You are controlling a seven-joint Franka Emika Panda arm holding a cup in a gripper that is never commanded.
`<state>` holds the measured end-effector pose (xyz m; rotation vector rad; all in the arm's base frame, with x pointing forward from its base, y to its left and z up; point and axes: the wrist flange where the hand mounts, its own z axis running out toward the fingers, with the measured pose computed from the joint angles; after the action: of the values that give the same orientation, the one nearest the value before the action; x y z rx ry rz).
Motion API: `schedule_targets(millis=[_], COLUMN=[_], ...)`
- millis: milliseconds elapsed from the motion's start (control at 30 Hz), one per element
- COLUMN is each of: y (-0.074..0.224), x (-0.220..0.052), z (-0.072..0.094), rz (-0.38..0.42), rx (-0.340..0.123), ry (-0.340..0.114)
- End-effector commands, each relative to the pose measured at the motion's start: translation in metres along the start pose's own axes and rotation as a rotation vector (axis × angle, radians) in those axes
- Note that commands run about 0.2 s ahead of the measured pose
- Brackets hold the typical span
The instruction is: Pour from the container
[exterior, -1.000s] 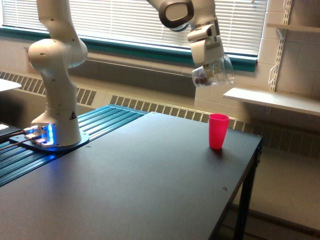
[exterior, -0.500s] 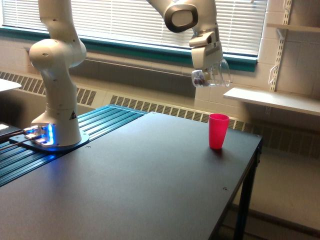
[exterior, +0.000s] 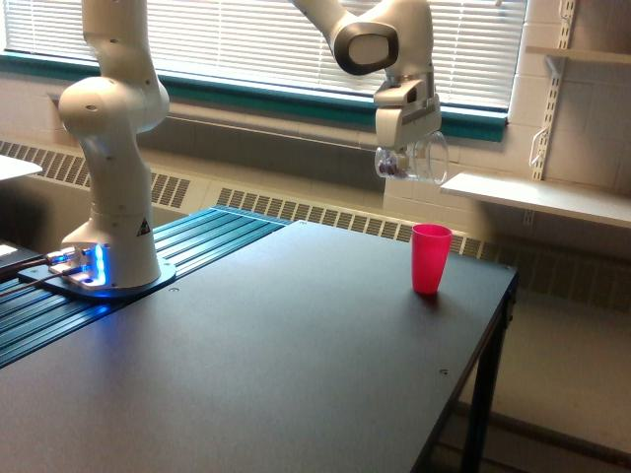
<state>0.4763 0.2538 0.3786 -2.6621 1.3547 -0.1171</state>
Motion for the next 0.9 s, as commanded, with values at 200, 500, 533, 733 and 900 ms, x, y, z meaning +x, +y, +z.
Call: schedule_targets(millis=[200,500,533,733,900], y=[-0.004,-0.002,-0.002,-0.001,-0.004], x=[-0.024,-0.037,-0.038,-0.036,-0.028], z=[0.019,0.039,0.040,0.050,0.053], rz=[0.107,0.107,0.111,0.113,0.131], rx=[-0.073,-0.131,-0.135,-0.165,-0.178], ry=[-0.040,-0.067,-0.073,-0.094,-0.100])
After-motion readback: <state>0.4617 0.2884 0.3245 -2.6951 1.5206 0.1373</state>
